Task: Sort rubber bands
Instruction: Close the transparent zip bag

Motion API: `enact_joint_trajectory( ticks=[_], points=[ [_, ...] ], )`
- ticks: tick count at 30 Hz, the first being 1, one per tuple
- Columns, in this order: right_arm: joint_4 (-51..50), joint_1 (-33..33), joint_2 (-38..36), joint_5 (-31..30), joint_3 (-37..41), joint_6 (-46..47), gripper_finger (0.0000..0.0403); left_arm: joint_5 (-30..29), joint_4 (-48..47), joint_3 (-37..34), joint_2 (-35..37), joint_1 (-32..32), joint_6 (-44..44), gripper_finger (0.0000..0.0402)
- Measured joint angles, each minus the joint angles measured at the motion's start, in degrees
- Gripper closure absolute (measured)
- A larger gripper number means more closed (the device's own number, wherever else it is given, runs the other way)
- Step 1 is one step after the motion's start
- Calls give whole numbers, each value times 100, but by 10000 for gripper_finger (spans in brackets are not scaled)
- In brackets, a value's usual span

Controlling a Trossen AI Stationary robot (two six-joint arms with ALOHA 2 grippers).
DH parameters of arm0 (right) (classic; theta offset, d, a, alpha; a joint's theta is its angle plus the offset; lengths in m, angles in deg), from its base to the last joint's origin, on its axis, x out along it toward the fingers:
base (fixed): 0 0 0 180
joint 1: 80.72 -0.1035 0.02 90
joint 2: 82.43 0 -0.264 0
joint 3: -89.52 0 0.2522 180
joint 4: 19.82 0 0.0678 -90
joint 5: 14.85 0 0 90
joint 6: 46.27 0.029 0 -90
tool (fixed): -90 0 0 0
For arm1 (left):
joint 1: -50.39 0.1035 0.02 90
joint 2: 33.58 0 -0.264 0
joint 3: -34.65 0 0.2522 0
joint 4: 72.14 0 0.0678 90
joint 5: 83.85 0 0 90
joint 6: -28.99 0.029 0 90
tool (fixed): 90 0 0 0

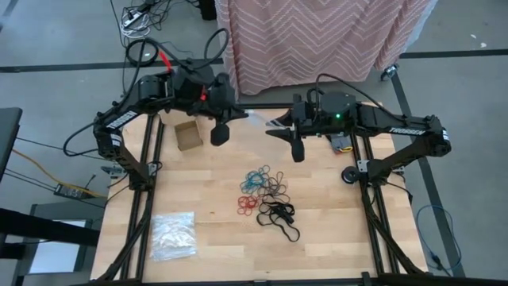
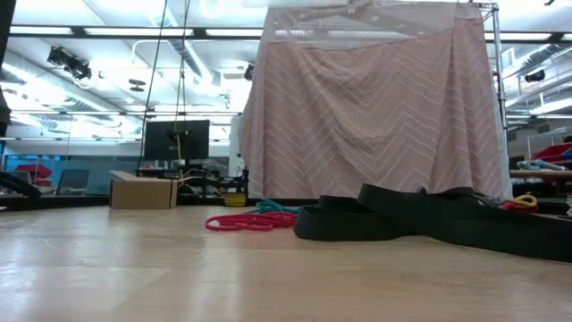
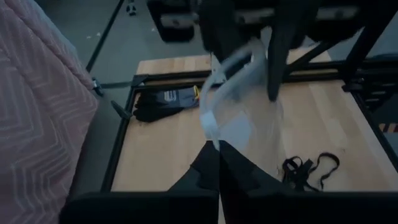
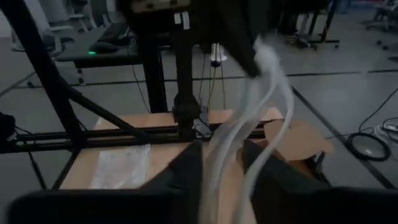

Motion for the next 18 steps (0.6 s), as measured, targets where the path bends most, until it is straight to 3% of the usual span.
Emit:
enact_joint_trajectory(
  ticks=[6, 18],
  points=[
    [69, 57, 1, -121, 0, -5, 218, 101, -143, 0, 0, -22, 0, 400],
    [188, 68, 2, 175, 0, 19, 239, 619, -117, -1, -396, -104, 122, 401]
  ],
)
